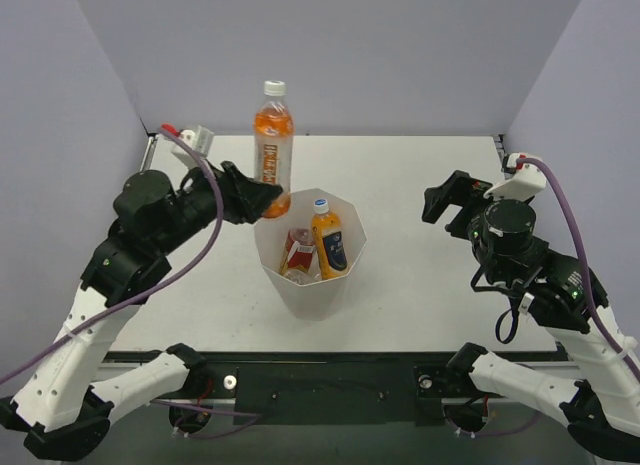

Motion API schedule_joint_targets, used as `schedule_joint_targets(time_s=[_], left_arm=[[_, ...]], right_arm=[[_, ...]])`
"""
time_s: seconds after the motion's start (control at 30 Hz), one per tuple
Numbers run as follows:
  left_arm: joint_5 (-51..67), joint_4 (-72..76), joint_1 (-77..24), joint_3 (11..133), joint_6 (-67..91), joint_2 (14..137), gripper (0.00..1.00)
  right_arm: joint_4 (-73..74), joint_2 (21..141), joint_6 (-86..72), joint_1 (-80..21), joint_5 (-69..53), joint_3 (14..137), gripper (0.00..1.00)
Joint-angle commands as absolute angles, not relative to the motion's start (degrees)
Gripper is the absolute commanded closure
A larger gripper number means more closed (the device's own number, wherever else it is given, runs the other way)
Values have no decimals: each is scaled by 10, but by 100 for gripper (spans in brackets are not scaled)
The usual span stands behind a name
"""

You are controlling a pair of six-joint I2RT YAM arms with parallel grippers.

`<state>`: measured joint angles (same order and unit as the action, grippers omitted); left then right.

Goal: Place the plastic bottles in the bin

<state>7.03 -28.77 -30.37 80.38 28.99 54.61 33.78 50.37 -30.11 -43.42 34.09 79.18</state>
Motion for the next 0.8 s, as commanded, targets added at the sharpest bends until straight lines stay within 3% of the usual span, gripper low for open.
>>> schedule_joint_targets(time_s=[0.0, 0.13, 0.2, 0.23, 0.27, 0.3, 0.33, 0.47, 0.6, 0.77], left_arm=[[79, -228, -384, 793, 268, 596, 100], [68, -236, -414, 760, 260, 588, 100], [55, -220, -414, 733, 275, 574, 91], [47, -226, -414, 728, 277, 571, 66], [27, -233, -414, 725, 278, 572, 57], [17, -256, -415, 727, 279, 573, 29], [5, -265, -415, 734, 277, 575, 21], [-116, -357, -413, 765, 265, 565, 13], [-278, -489, -392, 818, 252, 581, 11], [-476, -572, -252, 790, 286, 575, 9]], right_arm=[[331, 497, -304, -432, 353, 787, 11], [334, 485, -305, -432, 362, 778, 11], [335, 479, -303, -432, 368, 772, 11], [336, 479, -302, -432, 369, 769, 11], [335, 478, -301, -432, 371, 766, 11], [335, 477, -301, -432, 370, 766, 11], [336, 477, -299, -432, 371, 764, 11], [336, 483, -289, -432, 366, 766, 11], [331, 490, -287, -432, 352, 768, 11], [320, 495, -290, -432, 334, 764, 11]])
